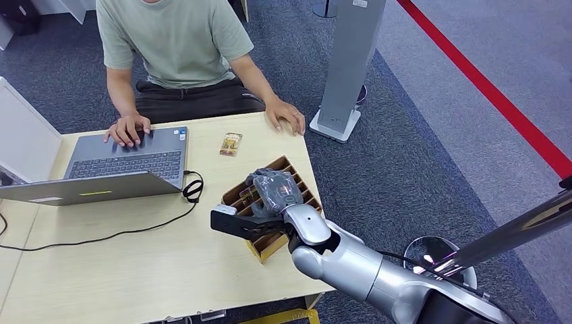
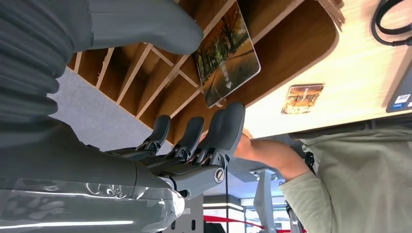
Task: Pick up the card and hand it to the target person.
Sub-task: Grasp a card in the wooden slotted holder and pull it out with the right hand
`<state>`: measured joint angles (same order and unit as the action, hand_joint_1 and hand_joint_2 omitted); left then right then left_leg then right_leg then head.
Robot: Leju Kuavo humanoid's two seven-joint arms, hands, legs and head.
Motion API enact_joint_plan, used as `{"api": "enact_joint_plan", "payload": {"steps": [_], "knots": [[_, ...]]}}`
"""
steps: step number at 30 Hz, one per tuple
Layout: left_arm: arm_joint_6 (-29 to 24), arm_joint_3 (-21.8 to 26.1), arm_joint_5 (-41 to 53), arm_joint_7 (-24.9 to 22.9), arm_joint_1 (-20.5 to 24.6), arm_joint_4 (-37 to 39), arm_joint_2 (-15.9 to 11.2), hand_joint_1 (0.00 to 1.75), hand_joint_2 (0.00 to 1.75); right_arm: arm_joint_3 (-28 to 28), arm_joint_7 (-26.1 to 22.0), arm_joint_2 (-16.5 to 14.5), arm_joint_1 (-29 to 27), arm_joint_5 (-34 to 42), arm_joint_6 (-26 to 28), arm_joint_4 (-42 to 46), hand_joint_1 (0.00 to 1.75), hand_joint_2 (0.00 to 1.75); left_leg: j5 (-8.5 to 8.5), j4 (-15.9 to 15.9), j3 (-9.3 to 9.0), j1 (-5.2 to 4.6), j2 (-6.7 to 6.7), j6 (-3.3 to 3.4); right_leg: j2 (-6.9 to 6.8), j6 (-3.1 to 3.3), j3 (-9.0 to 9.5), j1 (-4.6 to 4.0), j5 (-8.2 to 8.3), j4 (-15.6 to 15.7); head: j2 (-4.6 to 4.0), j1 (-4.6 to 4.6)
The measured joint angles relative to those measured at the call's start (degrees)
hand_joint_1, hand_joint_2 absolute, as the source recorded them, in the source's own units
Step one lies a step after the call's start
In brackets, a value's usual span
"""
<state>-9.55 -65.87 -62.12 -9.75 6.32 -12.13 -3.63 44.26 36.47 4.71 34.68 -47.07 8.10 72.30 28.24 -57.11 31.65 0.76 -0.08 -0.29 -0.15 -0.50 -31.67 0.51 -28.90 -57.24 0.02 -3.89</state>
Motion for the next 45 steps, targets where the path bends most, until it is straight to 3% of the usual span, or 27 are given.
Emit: {"api": "enact_joint_plan", "payload": {"steps": [45], "knots": [[0.3, 0.0, 0.4, 0.2, 0.0, 0.0, 0.0, 0.00, 1.75, -0.1, -0.4, -1.0, 0.2, -2.0, -1.7, -1.6, 0.77, 1.75, 0.00, 0.0, -0.02, 0.00, 0.00, 0.00, 0.00, 0.00, 0.02, 0.00, 0.00, 0.0, 0.00, 0.00]]}}
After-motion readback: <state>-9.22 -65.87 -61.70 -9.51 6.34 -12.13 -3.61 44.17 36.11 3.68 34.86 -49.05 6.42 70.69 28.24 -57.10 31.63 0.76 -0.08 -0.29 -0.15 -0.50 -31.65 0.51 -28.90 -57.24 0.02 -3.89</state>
